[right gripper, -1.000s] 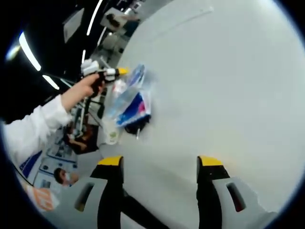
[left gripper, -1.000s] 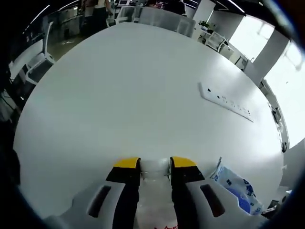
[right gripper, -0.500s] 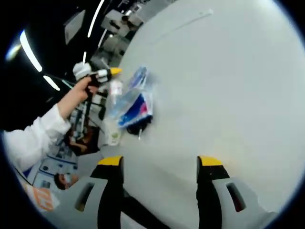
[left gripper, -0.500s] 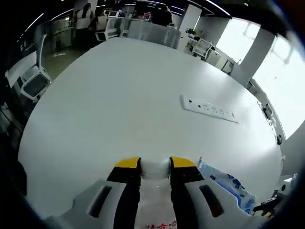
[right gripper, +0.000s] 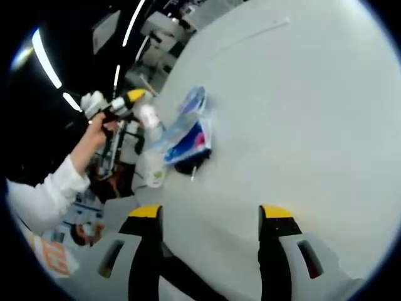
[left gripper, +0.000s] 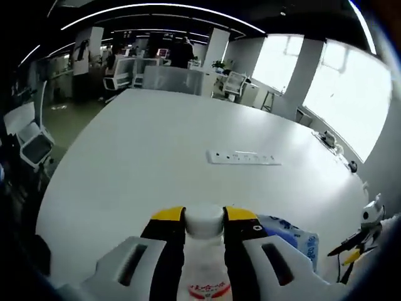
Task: Arrange the tabletop items into an orderly group along one side of the table until the central work area is clear of visible clutter.
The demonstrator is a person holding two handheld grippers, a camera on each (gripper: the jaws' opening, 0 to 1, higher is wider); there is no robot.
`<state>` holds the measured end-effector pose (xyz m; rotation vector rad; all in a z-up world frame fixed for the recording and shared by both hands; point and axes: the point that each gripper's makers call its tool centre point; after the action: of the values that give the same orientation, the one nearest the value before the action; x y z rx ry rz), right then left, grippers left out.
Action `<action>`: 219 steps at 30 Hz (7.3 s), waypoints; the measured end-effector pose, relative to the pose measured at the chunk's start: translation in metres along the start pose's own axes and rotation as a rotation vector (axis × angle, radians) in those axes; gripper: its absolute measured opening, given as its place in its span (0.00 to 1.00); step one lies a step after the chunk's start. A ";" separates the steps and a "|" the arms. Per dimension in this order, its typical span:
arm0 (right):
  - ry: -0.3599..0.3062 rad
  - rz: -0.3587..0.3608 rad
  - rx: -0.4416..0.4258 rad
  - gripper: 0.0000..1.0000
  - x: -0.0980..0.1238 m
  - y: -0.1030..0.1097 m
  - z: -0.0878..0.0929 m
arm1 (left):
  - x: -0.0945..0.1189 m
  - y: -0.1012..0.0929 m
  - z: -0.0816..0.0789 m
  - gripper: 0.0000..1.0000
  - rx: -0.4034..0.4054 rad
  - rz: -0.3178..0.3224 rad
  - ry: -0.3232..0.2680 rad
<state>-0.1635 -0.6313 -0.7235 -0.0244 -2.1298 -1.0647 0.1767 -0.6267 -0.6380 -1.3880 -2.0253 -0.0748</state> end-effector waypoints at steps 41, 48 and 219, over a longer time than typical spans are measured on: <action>-0.002 -0.006 0.012 0.59 0.003 0.004 0.003 | 0.010 0.026 -0.084 0.20 -0.173 0.006 -0.234; -0.012 0.008 -0.010 0.59 0.006 -0.001 0.002 | -0.024 0.036 -0.098 0.20 -0.152 0.007 -0.232; -0.180 -0.052 -0.170 0.58 0.039 -0.010 0.007 | 0.096 -0.036 0.193 0.35 0.146 -0.134 0.198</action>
<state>-0.1990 -0.6445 -0.7083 -0.1511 -2.2021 -1.3157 0.0313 -0.4876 -0.7231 -1.1091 -1.9158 -0.1156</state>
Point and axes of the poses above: the point that each gripper's makers call its tool centre point, and the gripper's own axes: x roughly backward along the fingers, y roughly to its left, z roughly out of its underside, and after that the axes turned 6 degrees about x, right-handed
